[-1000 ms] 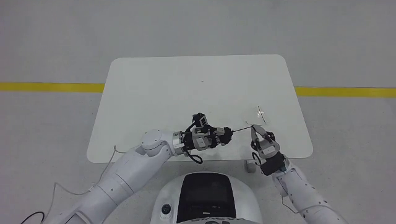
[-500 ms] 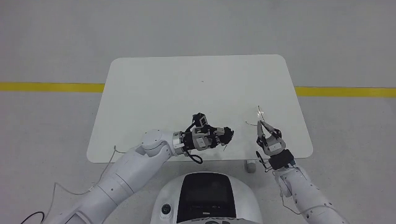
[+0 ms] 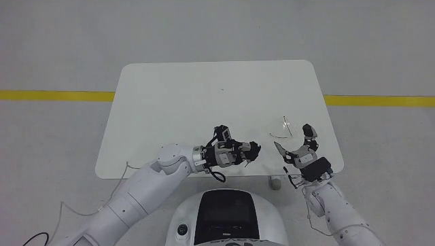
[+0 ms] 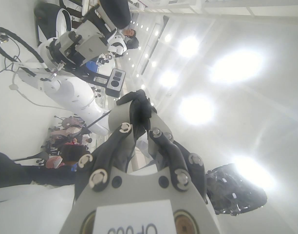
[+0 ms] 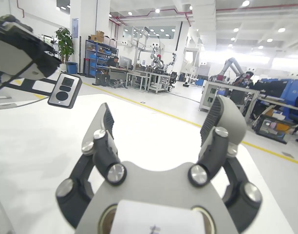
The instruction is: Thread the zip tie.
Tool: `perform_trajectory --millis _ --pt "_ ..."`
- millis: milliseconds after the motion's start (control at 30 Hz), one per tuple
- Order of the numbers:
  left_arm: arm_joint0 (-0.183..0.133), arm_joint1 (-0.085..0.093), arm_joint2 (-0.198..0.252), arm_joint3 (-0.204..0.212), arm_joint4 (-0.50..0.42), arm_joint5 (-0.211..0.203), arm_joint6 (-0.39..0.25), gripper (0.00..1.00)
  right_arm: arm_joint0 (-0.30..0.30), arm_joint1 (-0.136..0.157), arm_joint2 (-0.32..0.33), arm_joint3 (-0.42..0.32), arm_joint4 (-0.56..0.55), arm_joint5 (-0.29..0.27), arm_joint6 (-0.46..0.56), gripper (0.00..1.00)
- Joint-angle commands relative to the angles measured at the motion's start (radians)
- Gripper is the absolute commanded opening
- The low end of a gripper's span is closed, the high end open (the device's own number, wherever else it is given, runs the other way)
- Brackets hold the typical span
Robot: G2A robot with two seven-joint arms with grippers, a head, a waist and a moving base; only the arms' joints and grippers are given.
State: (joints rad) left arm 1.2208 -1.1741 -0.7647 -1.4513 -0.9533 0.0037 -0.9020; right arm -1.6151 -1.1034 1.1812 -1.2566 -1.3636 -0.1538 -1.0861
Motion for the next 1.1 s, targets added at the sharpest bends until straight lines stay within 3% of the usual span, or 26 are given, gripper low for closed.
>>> perform_trajectory --millis 0,300,367,500,733,1067 --pt "0.011 0.002 -0.005 -0.027 -0.014 0.013 -0.007 0.0 -0.007 0.003 0.012 -0.004 0.047 -0.09 0.024 1.0" --pt "0.02 0.005 -0.012 -0.039 -0.012 0.015 0.001 0.0 -0.007 0.003 0.016 -0.006 0.054 -0.094 0.03 1.0" --pt "0.026 0.003 -0.019 -0.052 -0.059 0.031 0.021 0.0 -0.007 0.001 0.021 -0.019 0.082 -0.101 0.055 1.0" --pt "0.038 0.007 -0.051 -0.071 -0.141 0.07 0.002 0.0 -0.008 0.004 0.056 -0.039 0.122 -0.141 0.078 1.0" --pt "0.095 0.027 -0.11 -0.147 -0.172 0.092 -0.048 0.0 -0.047 0.012 0.115 -0.112 0.155 -0.181 0.095 1.0" --pt "0.095 0.027 -0.11 -0.147 -0.172 0.092 -0.048 0.0 -0.047 0.012 0.115 -0.112 0.155 -0.181 0.095 1.0"
